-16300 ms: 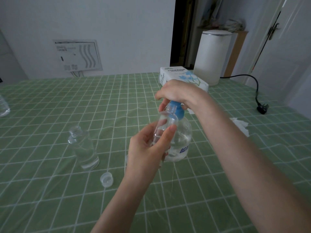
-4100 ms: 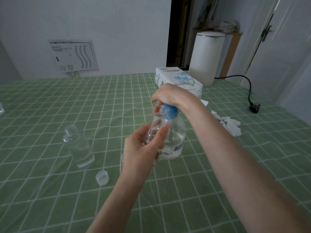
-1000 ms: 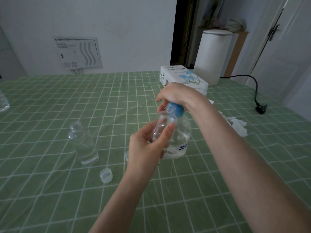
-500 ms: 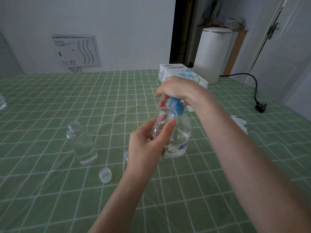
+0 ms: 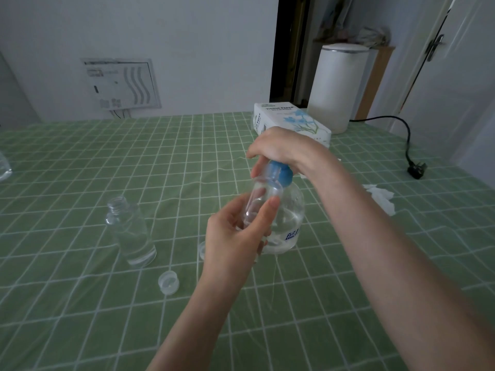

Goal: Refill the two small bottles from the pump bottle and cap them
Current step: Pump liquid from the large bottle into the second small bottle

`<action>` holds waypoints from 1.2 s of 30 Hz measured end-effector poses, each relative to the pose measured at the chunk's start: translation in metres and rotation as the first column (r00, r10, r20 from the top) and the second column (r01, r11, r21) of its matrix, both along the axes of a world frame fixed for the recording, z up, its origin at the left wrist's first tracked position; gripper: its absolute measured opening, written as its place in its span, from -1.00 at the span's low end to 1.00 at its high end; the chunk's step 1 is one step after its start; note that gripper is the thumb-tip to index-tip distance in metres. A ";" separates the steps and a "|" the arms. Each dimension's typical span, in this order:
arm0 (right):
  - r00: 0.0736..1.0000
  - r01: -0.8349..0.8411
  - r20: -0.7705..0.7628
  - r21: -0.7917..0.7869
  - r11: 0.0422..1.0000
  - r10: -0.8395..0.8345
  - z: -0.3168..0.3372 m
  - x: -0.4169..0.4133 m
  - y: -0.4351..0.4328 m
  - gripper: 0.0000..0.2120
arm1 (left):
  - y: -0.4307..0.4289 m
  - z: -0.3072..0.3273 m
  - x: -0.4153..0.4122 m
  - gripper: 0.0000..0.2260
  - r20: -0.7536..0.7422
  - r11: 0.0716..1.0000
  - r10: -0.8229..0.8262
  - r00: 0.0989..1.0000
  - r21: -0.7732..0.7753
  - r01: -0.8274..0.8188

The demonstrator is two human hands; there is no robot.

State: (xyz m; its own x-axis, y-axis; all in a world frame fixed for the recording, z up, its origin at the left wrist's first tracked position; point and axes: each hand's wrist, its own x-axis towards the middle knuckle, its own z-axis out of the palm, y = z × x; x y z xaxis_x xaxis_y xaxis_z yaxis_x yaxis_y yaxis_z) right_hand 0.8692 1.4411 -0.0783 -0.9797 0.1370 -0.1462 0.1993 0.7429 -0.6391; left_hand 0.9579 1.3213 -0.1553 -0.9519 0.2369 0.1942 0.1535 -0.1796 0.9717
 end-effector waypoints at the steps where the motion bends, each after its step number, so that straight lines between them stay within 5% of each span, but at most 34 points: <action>1: 1.000 -0.004 -0.007 0.017 1.000 0.004 0.003 0.001 0.001 -0.67 | 0.000 0.001 0.000 -0.79 0.000 1.000 -0.006 1.000 0.007 0.006; 8: 1.000 -0.014 0.011 0.087 0.996 0.013 0.009 0.000 -0.002 -0.66 | 0.000 0.002 0.000 -0.80 -0.001 1.000 -0.003 1.000 0.022 0.003; 20: 1.000 0.013 0.017 -0.021 1.000 -0.013 -0.006 -0.002 0.000 -0.69 | 0.000 0.000 0.001 -0.79 0.012 1.000 0.025 1.000 0.000 -0.025; 28: 1.000 0.015 -0.024 0.121 0.993 -0.012 0.008 0.000 0.000 -0.69 | 0.002 0.002 0.000 -0.80 0.024 0.999 0.013 1.000 0.037 -0.014; 36: 1.000 0.010 0.008 0.100 0.995 -0.011 0.007 0.000 -0.003 -0.60 | 0.001 0.002 -0.001 -0.81 0.013 0.999 0.013 1.000 0.038 -0.014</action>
State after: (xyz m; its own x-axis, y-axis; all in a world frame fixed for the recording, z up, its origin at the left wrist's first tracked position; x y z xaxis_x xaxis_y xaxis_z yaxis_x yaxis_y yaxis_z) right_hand 0.8690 1.4383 -0.0713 -0.9769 0.1620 -0.1392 0.2126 0.8008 -0.5599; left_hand 0.9574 1.3227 -0.1534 -0.9575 0.2167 0.1905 0.1436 -0.2144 0.9661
